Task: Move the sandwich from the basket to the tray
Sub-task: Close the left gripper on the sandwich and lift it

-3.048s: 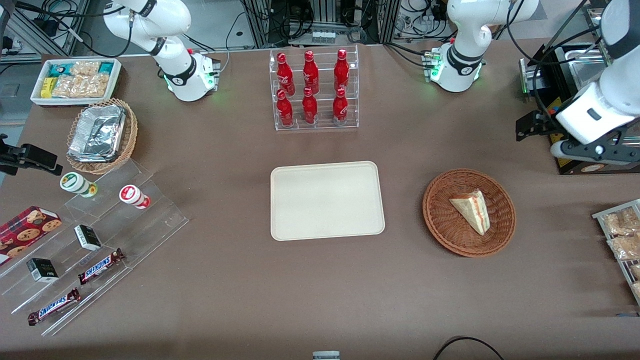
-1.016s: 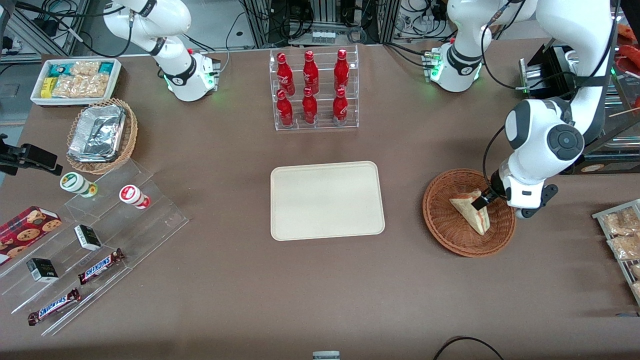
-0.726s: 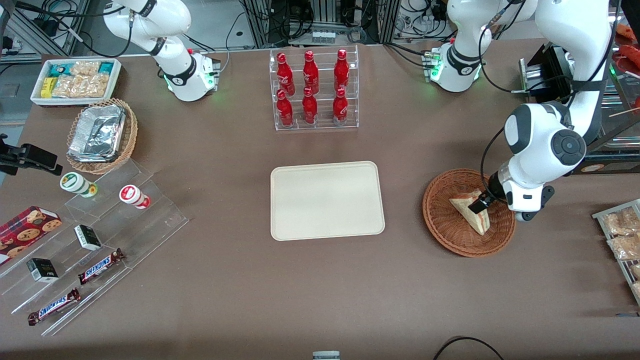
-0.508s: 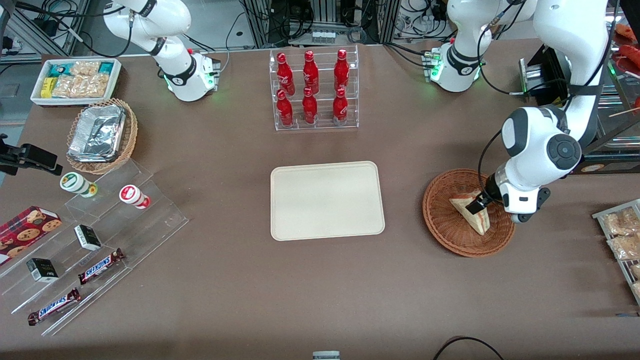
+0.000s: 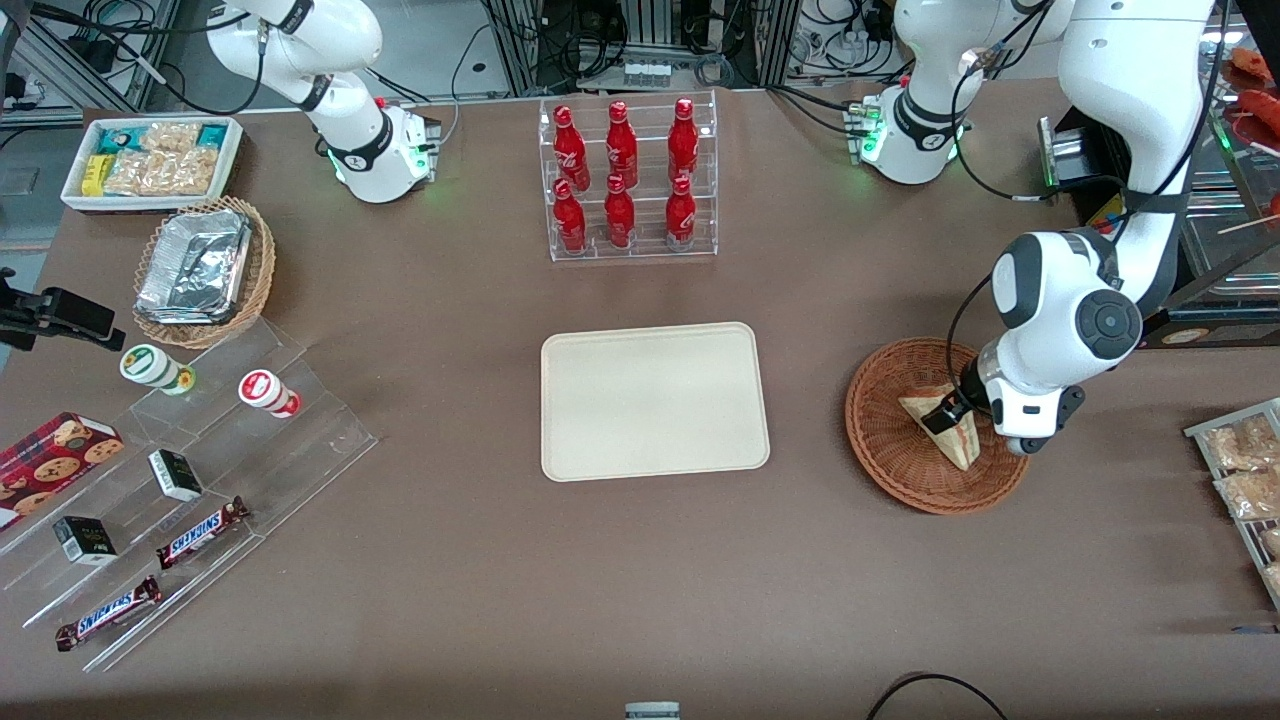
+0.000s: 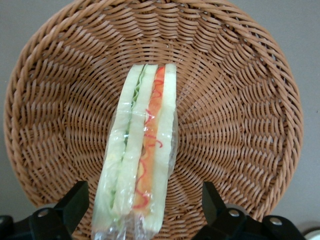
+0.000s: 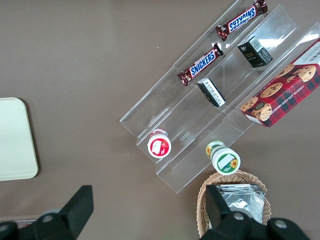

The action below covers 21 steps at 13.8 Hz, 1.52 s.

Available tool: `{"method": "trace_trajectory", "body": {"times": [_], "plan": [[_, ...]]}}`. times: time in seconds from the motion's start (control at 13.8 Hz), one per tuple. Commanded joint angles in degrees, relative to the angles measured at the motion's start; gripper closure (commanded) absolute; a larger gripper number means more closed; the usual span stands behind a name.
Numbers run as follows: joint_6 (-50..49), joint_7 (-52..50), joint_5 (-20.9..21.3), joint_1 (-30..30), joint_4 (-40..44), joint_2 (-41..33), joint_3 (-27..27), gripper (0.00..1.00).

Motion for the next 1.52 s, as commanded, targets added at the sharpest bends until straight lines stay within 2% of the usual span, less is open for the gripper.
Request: {"method": "trace_trajectory", "body": {"times": [0.0,0.15,0.29,0.36,0.65,0.94,1.16,1.31,1.45], "plan": [[0.64,-0.27,0.83,-0.23,1.16,1.28,0.04,0.0],[0.55,-0.27,0.83,-0.23,1.16,1.81,0.04,0.03],[0.29,-0.18,0.91,-0.23,0.98,1.64,0.04,0.75],[0.29,-0.18,0.92,-0.15,0.9,1.55,0.04,0.99],[-1.98,0.78,1.0,-0.14,0.72,0.06,0.04,1.0],[-13.83,3.95,1.18,-0.67,4.57,-3.72,-0.48,1.0],[-20.53,4.04,2.93,-3.83,9.67,-3.46,-0.92,1.0],[-21.42,3.78,2.94,-6.28,10.91,-3.29,-1.01,1.0],[-21.42,3.43,2.94,-11.37,12.14,-2.5,-1.01,1.0]]}}
